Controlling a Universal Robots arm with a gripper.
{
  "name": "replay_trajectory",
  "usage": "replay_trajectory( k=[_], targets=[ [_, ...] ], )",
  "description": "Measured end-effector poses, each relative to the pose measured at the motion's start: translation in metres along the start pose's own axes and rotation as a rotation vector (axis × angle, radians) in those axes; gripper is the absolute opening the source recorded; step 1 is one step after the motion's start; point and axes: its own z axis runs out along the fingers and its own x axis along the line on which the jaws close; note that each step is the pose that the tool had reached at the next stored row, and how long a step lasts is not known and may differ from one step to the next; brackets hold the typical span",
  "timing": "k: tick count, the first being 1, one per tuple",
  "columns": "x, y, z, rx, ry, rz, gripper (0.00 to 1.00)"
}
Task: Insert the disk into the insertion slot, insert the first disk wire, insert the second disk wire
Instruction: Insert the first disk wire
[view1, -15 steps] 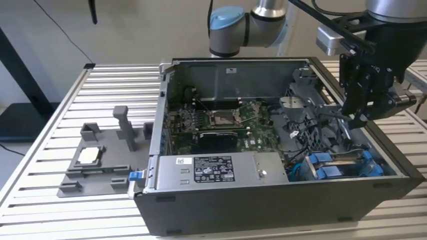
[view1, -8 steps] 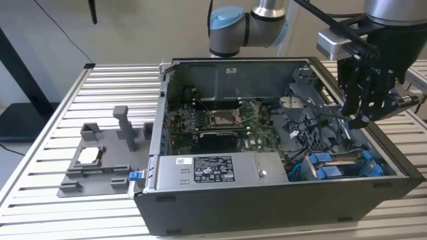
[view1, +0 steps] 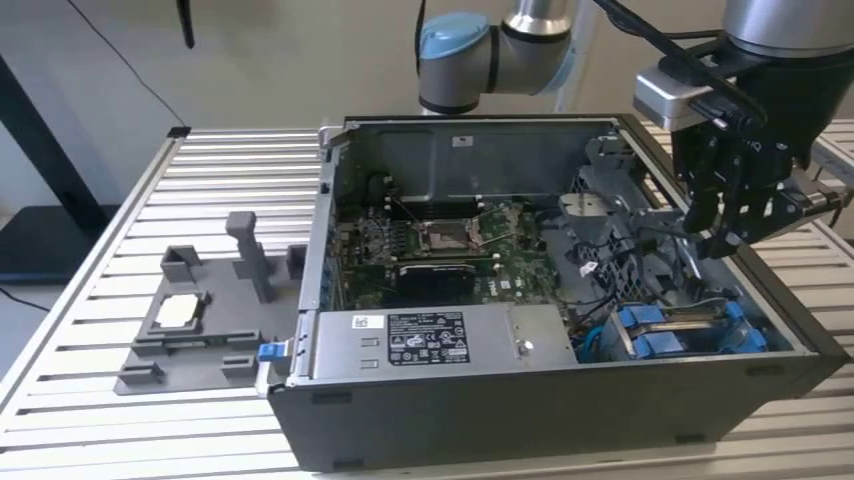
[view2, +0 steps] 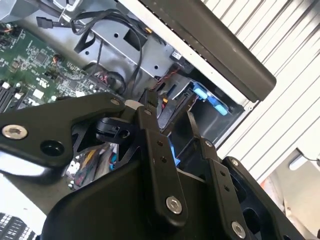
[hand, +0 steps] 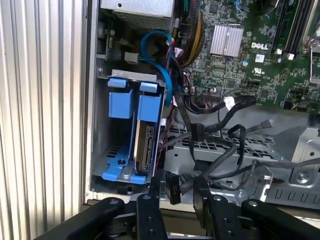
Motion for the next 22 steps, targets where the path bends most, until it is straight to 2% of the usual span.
replay_trajectory(
  k=[11, 13, 15, 16, 17, 22],
  targets=[
    [-0.0003, 0.0011, 0.0003, -0.0005, 0.0038, -0.002, 0.4],
    [-0.0005, 0.001, 0.0003, -0.0005, 0.0039, -0.002, 0.38],
    [-0.0005, 0.0011, 0.0003, -0.0004, 0.0039, -0.002, 0.25],
    [-0.0006, 0.0011, 0.0004, -0.0004, 0.0038, -0.001, 0.25],
    [-0.0006, 0.0011, 0.0003, -0.0004, 0.0038, -0.001, 0.2],
    [-0.0008, 0.001, 0.0004, -0.0004, 0.0039, -0.002, 0.2]
  ],
)
